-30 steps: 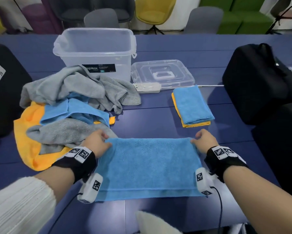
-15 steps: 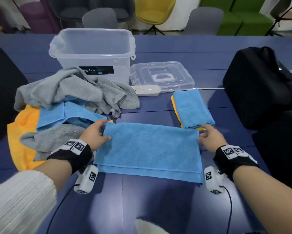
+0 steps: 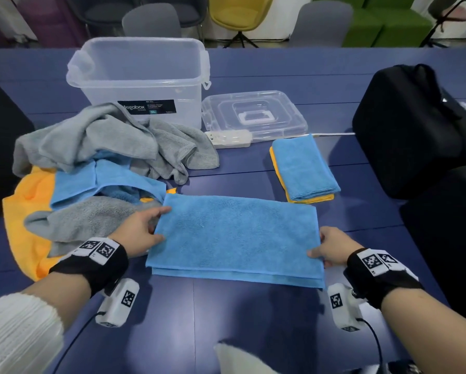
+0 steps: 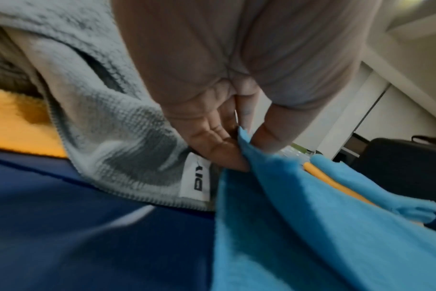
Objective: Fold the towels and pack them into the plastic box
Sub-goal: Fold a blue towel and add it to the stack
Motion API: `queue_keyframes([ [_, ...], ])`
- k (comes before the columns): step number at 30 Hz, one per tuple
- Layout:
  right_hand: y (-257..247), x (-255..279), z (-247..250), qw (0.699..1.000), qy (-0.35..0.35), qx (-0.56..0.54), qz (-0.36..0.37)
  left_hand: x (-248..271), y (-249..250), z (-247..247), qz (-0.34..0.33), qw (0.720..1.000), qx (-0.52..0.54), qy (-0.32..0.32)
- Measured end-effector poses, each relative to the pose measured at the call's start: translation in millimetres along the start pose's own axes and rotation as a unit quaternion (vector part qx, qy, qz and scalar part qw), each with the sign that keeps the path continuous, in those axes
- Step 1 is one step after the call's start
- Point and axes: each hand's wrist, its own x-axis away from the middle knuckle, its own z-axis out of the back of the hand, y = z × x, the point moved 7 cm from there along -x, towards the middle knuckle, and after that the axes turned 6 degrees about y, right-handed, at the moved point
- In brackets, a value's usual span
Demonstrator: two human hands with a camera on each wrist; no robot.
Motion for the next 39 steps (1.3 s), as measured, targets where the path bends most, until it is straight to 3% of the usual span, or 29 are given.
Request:
queue_keyframes([
  [7, 9, 2, 9, 0.996, 0.015, 0.088, 0.001, 10, 0, -13, -0.002, 0.998, -0.037, -0.043],
  [12, 12, 4, 18, 0.991, 0.029, 0.129, 0.001, 17, 1, -18, -0.037, 0.989, -0.139, -0.037],
  [20, 17, 11, 40, 0.975, 0.054, 0.216, 0.008, 27, 13, -53, -0.063, 0.984, -0.157, -0.059],
  [27, 19, 13, 34, 0.962, 0.058, 0.267, 0.002, 27, 18, -55, -0.071, 0.977, -0.189, -0.074],
  [29, 24, 12, 36, 0.964, 0.04, 0.262, -0.014, 25, 21, -48, -0.079, 0.979, -0.18, -0.062],
  [31, 30, 9, 37, 0.979, 0.016, 0.201, -0.044, 21, 30, -42, -0.099, 0.989, -0.1, -0.035],
  [33, 29, 6, 42, 0.99, 0.048, 0.118, -0.06, 15, 34, -34, -0.09, 0.996, -0.022, 0.02],
  [36, 17, -2, 54, 0.979, 0.169, 0.106, -0.033, 5, 35, -21, -0.067, 0.98, -0.131, 0.136],
  [39, 2, -11, 54, 0.969, 0.228, 0.095, 0.0, -2, 48, -27, -0.118, 0.959, -0.215, 0.14],
])
